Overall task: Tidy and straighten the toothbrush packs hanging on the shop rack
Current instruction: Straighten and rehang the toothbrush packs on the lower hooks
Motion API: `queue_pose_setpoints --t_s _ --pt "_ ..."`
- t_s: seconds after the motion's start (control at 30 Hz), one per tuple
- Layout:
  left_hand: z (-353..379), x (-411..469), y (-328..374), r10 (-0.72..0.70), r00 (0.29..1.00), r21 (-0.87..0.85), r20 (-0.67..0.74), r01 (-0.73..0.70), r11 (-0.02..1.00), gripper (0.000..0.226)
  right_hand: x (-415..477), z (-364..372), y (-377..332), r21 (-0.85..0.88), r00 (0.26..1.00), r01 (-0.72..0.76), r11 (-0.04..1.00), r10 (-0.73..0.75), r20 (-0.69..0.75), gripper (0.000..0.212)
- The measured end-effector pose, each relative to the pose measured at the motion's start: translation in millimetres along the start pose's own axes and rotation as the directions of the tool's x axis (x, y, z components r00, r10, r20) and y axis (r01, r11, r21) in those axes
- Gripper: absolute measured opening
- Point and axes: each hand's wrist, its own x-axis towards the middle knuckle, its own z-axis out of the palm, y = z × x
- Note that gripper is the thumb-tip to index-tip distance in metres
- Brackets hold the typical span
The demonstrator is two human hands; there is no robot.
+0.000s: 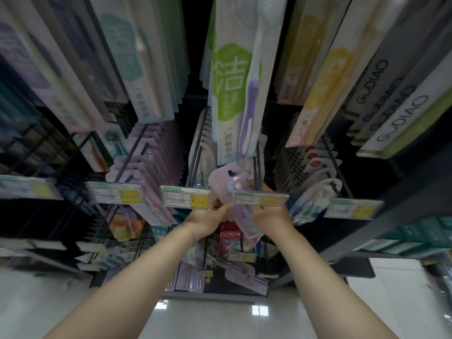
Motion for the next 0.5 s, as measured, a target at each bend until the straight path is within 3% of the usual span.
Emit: queue_pose_setpoints --t_s 0.07,0.13,0.3,0.37,0.5 --pt "-2.8 -11.6 4.4 -0.073 0.997 -0.124 0.001 0.073 0.990 0.017 1.0 6.7 6.6 -0.129 0.995 -0.065 0.990 0.075 0.071 0.029" --pt "-8.5 -22.4 2.5 -0.107 0.994 -0.167 0.012 0.107 0.980 0.004 -3.3 12.6 2.4 -0.226 0.986 -0.088 0.970 0.117 0.122 0.036" --pt "-42.5 -46.5 -17.1 -0.062 0.998 -0.169 0.001 0.062 0.984 0.010 -4.5 45.0 -10.4 -0.169 0.980 0.172 0.971 -0.151 0.131 0.018" --pt "-59.4 -58.0 -23.6 -0.082 0.997 -0.205 -0.012 0.078 0.976 0.015 -3.4 61.0 -16.3 -0.154 0.971 0.199 0.968 -0.173 0.167 0.021" --pt "-92.9 -78.4 -33.6 -0.043 0.999 -0.121 -0.010 0.042 0.992 0.021 -3.6 91.7 -33.8 -0.148 0.962 0.227 0.963 -0.198 0.187 0.027"
